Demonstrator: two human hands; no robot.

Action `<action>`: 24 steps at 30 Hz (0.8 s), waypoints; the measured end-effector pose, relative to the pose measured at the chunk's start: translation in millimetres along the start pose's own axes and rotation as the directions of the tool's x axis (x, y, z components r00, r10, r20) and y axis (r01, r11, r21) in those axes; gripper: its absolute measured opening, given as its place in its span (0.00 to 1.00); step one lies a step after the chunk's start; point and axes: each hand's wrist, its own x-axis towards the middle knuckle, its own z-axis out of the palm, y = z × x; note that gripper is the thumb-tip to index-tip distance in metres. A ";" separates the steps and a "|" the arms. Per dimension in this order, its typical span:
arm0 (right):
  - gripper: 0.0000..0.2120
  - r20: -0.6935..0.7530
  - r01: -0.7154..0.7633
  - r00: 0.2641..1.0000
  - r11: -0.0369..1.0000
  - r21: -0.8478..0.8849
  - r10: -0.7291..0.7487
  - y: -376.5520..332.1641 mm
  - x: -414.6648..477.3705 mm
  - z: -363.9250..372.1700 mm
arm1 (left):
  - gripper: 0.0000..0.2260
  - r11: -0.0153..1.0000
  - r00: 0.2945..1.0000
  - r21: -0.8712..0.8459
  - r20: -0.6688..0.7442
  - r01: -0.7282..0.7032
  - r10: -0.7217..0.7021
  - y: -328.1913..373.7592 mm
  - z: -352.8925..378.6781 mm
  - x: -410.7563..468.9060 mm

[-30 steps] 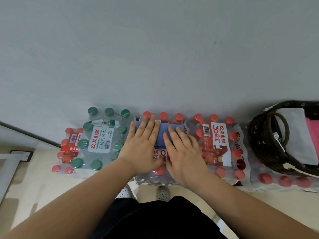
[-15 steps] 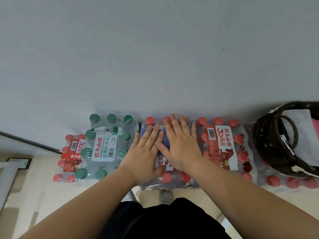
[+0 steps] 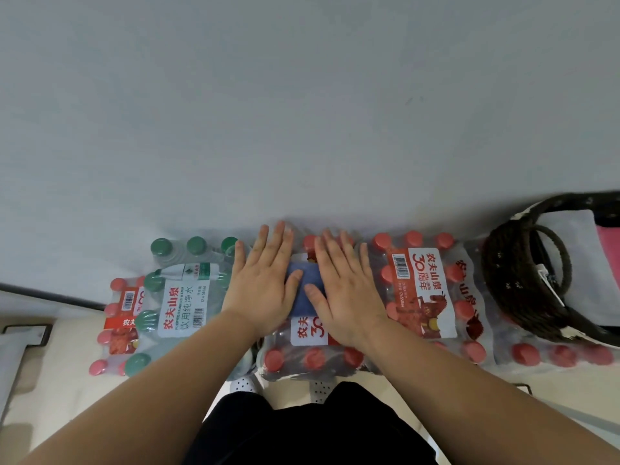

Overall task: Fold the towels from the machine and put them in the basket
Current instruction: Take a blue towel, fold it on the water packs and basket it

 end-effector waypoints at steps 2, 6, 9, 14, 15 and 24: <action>0.34 0.004 -0.025 1.000 1.000 0.005 0.025 0.7 -0.1 -1.7 | 0.32 1.000 1.000 -0.009 -0.024 0.002 -0.002 -0.7 2.6 -0.1; 0.36 0.024 -0.024 0.999 0.999 -0.040 0.025 1.0 0.1 -3.0 | 0.32 0.999 0.999 -0.032 -0.044 0.005 -0.006 -1.4 5.5 1.7; 0.36 0.037 -0.004 0.999 0.998 -0.067 0.007 2.2 0.0 -0.7 | 0.32 0.999 0.998 -0.044 -0.055 0.012 -0.014 -0.7 7.9 -0.2; 0.36 0.038 -0.006 0.999 0.997 -0.077 0.009 1.6 1.1 1.2 | 0.32 1.000 1.000 -0.024 -0.024 0.016 -0.017 -1.2 5.8 1.0; 0.36 0.038 -0.013 0.999 0.996 -0.084 0.016 1.0 1.4 0.6 | 0.32 1.000 1.000 -0.016 -0.017 0.010 -0.011 -1.3 5.1 1.7; 0.37 -0.008 -0.157 0.987 0.960 -0.233 0.160 -17.3 -6.7 -8.3 | 0.31 0.994 0.993 -0.011 0.036 -0.111 0.111 -7.5 -7.8 -1.8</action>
